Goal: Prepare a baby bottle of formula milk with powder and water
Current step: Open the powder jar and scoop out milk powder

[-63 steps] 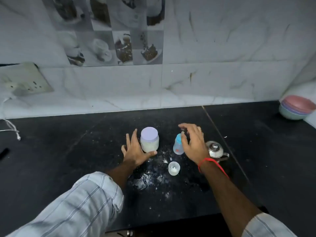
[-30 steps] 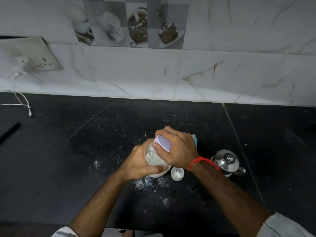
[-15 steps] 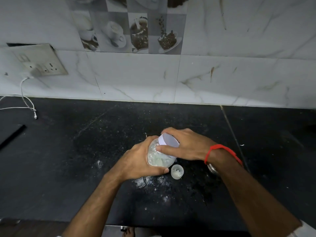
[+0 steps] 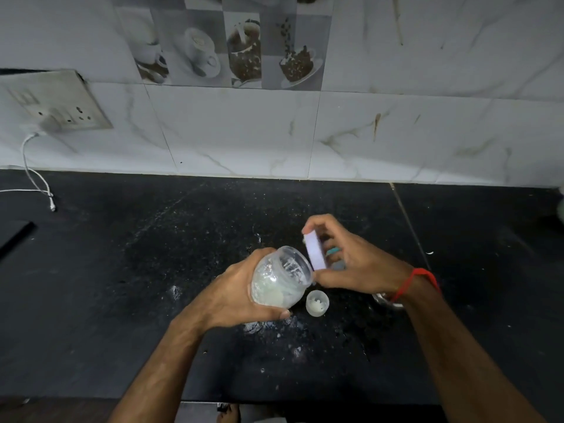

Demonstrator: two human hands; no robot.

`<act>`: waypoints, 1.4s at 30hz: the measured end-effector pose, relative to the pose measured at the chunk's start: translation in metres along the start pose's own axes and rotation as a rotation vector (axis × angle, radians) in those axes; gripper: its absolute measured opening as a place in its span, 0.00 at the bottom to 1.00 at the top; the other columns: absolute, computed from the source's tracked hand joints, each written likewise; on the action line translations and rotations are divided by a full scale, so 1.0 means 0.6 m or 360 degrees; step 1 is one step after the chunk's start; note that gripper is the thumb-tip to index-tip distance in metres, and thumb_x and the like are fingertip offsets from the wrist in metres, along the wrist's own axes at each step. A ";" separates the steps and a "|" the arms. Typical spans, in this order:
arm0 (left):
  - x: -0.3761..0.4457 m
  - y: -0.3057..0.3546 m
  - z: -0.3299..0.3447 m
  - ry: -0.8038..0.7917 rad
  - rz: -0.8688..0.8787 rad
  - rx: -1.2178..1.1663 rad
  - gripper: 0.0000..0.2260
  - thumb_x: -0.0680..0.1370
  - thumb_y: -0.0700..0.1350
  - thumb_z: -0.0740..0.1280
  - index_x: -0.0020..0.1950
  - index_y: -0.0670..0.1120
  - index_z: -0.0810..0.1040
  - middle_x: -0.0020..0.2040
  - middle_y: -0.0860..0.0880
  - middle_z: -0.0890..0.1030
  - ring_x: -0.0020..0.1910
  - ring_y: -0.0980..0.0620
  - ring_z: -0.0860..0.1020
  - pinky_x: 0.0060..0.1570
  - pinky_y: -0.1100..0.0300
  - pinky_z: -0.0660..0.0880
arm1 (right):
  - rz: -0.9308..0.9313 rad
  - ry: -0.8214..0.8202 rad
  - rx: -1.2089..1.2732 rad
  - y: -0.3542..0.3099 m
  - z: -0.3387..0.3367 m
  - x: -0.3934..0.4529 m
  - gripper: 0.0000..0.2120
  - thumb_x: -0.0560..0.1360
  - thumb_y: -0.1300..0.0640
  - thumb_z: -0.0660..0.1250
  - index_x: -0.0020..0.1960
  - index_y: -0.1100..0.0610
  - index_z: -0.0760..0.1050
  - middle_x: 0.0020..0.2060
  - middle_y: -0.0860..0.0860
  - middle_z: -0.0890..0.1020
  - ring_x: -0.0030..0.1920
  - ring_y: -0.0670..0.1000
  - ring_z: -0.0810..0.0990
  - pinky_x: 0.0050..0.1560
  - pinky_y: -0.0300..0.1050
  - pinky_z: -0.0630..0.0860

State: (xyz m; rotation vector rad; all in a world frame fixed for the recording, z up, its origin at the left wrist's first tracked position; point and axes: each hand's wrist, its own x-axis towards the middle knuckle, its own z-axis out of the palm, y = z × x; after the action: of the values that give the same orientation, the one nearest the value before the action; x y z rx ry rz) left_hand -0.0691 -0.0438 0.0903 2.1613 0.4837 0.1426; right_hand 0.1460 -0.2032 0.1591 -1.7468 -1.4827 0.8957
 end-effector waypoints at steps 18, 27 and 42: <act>-0.070 -0.043 -0.013 0.1153 0.0008 -0.0473 0.46 0.58 0.61 0.81 0.74 0.57 0.67 0.66 0.65 0.77 0.67 0.63 0.76 0.65 0.62 0.75 | 0.0161 0.0006 -0.0980 0.144 0.373 0.028 0.26 0.69 0.35 0.70 0.54 0.54 0.73 0.66 0.51 0.77 0.63 0.59 0.74 0.63 0.58 0.73; -0.066 -0.034 0.025 0.0909 0.0070 -0.0392 0.47 0.58 0.62 0.83 0.71 0.73 0.63 0.71 0.61 0.75 0.70 0.61 0.75 0.67 0.66 0.73 | -0.0004 0.1062 -0.0060 0.066 0.250 0.006 0.10 0.80 0.47 0.65 0.53 0.53 0.77 0.58 0.44 0.78 0.56 0.49 0.79 0.55 0.45 0.76; -0.018 0.025 0.088 0.0561 0.0274 0.0010 0.46 0.63 0.68 0.79 0.76 0.69 0.59 0.72 0.66 0.69 0.71 0.58 0.71 0.62 0.62 0.74 | 0.0525 0.0175 -0.1401 -0.067 0.085 -0.011 0.16 0.82 0.42 0.61 0.64 0.45 0.80 0.79 0.45 0.63 0.78 0.57 0.60 0.74 0.60 0.61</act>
State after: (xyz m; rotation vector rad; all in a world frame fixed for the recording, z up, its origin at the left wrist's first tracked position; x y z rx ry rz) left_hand -0.0604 -0.0956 0.0715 2.1899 0.4946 0.6250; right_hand 0.0810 -0.2013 0.1658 -2.6749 -1.6675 0.2609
